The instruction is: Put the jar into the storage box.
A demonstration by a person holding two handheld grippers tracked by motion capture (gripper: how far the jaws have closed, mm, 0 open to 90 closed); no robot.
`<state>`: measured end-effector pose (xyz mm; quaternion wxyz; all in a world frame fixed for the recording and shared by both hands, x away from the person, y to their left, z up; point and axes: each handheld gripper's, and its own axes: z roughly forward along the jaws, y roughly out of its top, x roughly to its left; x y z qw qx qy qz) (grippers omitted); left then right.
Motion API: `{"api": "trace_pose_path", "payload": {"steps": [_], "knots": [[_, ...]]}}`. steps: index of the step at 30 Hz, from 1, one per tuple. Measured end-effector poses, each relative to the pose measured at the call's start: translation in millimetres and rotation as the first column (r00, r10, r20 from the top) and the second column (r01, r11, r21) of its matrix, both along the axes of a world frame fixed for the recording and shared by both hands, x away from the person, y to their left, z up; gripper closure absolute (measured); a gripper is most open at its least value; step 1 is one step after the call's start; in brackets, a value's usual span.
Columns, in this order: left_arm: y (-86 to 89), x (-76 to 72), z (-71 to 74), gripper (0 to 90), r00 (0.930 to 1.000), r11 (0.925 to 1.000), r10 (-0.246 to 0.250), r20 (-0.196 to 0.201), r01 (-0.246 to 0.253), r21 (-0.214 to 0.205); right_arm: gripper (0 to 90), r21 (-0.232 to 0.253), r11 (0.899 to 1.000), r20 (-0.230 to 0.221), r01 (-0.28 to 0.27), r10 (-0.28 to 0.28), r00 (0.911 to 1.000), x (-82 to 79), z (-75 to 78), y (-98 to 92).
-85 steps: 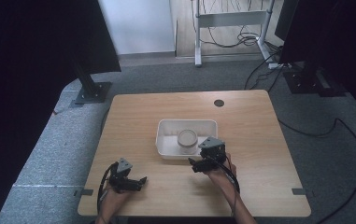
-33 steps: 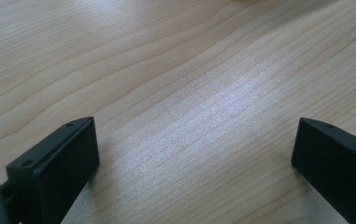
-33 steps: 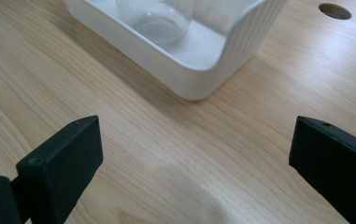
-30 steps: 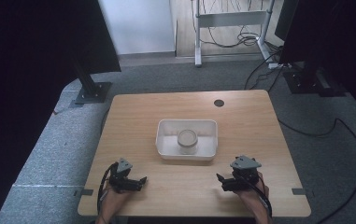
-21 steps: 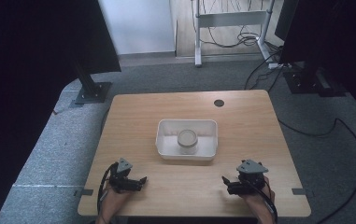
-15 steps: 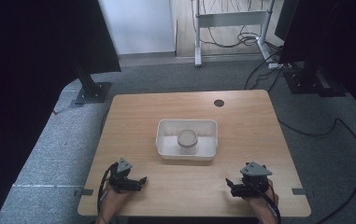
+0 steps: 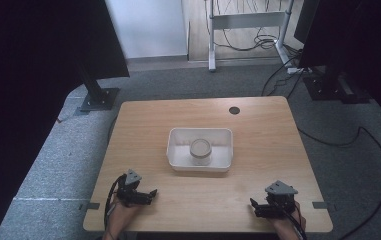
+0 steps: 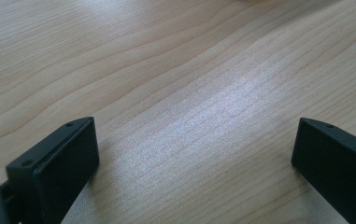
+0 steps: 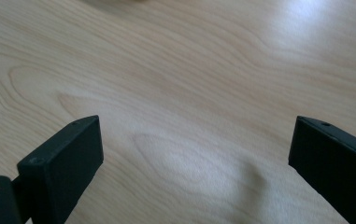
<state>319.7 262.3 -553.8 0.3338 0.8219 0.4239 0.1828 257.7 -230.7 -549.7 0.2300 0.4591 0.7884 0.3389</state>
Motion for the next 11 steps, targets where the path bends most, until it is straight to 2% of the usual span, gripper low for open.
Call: {"api": "trace_pose_path", "payload": {"steps": [8,11], "knots": [[-0.1,0.0,-0.1,0.6,1.0000,1.0000,0.000,0.000,0.000,0.000,2.9,-0.017,0.999,-0.036,0.035,-0.036,0.9987,-5.3,-8.3,-7.4],[-0.1,0.0,0.0,0.6,1.0000,1.0000,0.000,0.000,0.000,0.000,3.1,0.012,0.999,-0.045,0.047,-0.046,0.9979,-6.2,-10.0,-10.2]]}}
